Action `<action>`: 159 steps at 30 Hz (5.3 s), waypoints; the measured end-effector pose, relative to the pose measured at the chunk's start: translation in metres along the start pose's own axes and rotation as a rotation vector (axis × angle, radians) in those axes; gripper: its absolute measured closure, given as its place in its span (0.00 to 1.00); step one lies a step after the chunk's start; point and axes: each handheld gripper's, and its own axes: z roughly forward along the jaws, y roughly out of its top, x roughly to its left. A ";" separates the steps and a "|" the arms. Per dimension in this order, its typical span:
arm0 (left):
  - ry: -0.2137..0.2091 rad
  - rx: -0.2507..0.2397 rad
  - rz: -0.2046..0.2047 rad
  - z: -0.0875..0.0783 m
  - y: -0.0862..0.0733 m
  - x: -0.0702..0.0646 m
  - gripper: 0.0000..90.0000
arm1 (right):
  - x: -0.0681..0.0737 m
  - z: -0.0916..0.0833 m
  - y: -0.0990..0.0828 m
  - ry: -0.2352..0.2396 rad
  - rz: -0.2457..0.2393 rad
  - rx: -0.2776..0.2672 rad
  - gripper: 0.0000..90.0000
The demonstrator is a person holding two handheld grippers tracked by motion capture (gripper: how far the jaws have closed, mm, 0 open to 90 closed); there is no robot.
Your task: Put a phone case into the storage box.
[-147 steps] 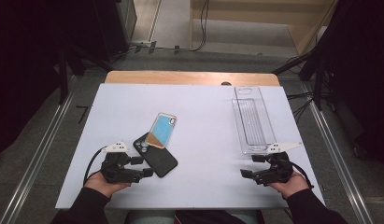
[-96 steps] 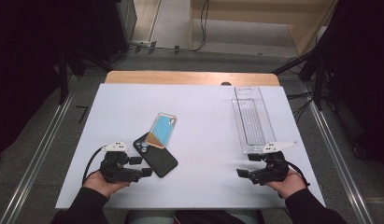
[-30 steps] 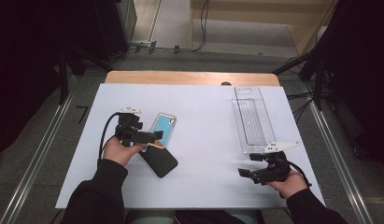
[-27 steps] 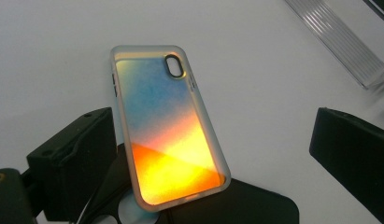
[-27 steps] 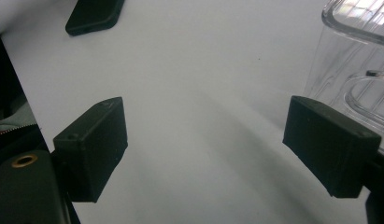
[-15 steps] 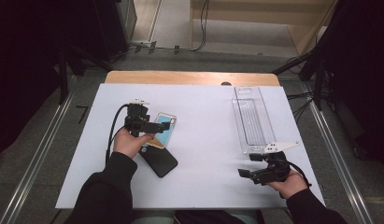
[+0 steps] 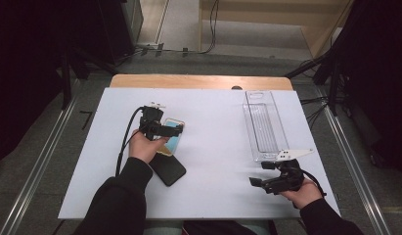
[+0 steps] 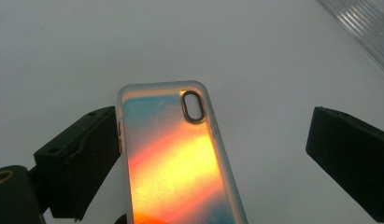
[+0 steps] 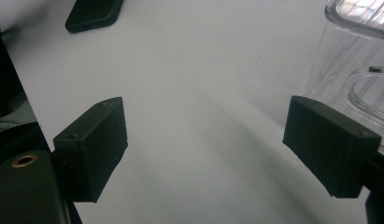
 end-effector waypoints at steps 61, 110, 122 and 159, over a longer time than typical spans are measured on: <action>0.197 0.085 0.038 0.041 -0.033 -0.007 0.15 | 0.000 -0.001 -0.001 -0.003 0.000 0.002 0.13; -0.131 -0.042 -0.021 -0.025 -0.016 -0.022 0.18 | 0.007 0.000 0.003 -0.031 0.051 -0.005 0.13; -0.172 -0.054 -0.001 -0.024 -0.036 -0.046 0.18 | 0.020 0.003 0.015 -0.007 0.089 -0.026 0.13; -0.179 -0.313 0.006 -0.014 -0.083 -0.096 0.18 | 0.045 0.018 0.077 -0.013 0.153 -0.131 0.13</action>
